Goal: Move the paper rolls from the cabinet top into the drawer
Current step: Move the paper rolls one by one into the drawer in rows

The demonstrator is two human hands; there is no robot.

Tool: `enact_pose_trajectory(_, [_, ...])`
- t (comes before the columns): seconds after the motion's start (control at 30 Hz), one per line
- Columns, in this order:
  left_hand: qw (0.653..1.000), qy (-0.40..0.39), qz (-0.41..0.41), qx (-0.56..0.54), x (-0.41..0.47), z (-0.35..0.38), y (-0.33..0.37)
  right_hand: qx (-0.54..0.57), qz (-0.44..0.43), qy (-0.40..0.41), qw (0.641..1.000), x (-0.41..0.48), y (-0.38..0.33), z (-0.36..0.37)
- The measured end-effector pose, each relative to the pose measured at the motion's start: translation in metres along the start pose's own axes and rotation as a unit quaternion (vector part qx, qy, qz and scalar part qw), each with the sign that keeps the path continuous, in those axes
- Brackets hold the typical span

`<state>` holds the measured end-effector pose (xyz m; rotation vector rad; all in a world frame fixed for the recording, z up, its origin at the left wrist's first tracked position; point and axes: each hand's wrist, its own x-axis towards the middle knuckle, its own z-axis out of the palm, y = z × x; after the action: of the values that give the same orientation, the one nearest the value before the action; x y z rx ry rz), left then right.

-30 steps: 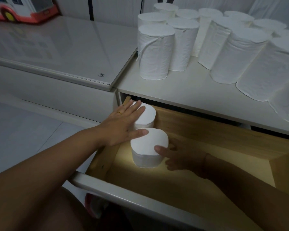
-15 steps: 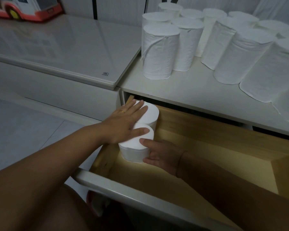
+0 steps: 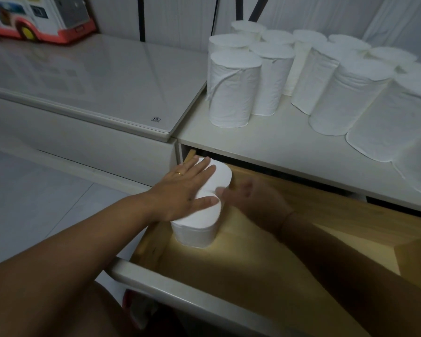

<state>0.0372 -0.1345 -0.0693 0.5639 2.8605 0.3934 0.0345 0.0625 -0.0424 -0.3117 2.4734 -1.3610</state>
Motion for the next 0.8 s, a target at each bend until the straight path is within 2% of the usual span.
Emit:
enact_pose_trajectory(0.1, [1.0, 0.002, -0.001, -0.005, 0.0, 0.0, 0.0, -0.023, -0.036, 0.174, 0.984, 0.022, -0.025, -0.022])
enact_pose_trajectory(0.27, [1.0, 0.003, -0.007, -0.001, 0.002, 0.001, 0.002, -0.01, -0.087, 0.317, 0.945, 0.078, -0.064, -0.031])
enact_pose_trajectory(0.47, [1.0, -0.001, -0.007, 0.001, 0.002, 0.0, 0.002, -0.004, -0.088, 0.408, 0.909, 0.129, -0.09, -0.019])
enact_pose_trajectory(0.8, [1.0, 0.017, 0.0, 0.008, 0.002, 0.002, 0.0, -0.011, -0.058, 0.46, 0.886, 0.163, -0.096, -0.01])
